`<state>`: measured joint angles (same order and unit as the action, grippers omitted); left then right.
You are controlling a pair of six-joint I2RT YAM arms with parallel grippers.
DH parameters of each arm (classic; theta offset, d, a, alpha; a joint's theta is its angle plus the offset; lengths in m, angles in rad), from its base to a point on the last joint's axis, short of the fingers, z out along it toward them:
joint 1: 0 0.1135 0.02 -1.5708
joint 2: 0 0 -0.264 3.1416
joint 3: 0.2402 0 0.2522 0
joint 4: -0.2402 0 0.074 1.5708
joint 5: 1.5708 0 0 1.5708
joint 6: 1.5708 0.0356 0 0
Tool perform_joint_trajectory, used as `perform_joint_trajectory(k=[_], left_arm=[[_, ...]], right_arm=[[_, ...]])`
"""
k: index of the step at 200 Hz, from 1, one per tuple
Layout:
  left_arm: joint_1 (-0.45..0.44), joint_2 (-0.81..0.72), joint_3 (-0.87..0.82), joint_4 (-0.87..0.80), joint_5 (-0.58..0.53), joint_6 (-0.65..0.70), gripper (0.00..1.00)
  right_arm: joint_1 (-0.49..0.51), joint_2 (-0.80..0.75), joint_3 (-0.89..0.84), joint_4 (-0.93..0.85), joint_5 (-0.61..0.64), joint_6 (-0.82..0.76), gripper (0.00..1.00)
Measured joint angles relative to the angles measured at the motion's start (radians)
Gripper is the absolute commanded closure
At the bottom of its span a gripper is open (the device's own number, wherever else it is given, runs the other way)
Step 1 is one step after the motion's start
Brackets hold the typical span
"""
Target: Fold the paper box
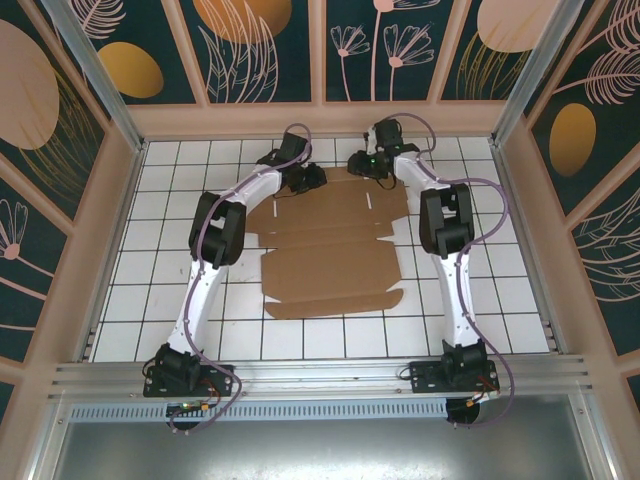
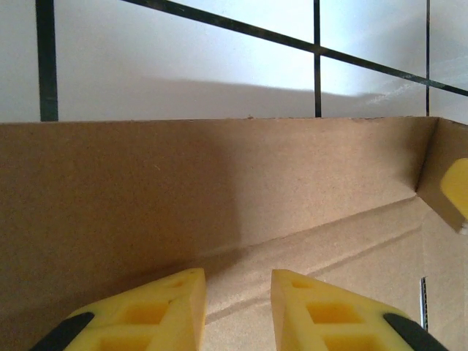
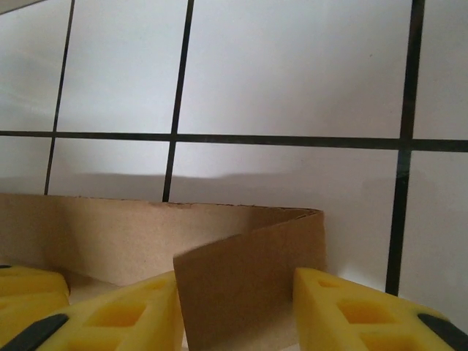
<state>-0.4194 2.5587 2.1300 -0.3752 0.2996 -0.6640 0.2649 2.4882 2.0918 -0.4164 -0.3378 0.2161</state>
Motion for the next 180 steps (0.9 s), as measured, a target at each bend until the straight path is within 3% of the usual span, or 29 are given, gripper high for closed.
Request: perform_joint_trajectory(k=[21,64,103,137,180], left_arm=[[0.003,-0.016,-0.031,0.029,0.006,0.000,0.67],[0.003,-0.053,-0.068,0.027,0.016,0.002,0.62],[0.006,-0.214,-0.246,0.054,0.068,0.000,0.62],[0.006,-0.336,-0.428,0.107,0.084,-0.003,0.63],[0.007,-0.308,-0.529,0.134,0.088,-0.011,0.68]], right_arm=[[-0.014,-0.038,-0.071,0.030,-0.013,0.006,0.52],[-0.084,-0.302,-0.438,0.104,-0.015,0.026,0.42],[-0.177,-0.517,-0.682,0.220,0.010,0.030,0.39],[-0.227,-0.510,-0.747,0.263,-0.003,0.029,0.38],[-0.246,-0.427,-0.747,0.298,-0.147,0.029,0.41]])
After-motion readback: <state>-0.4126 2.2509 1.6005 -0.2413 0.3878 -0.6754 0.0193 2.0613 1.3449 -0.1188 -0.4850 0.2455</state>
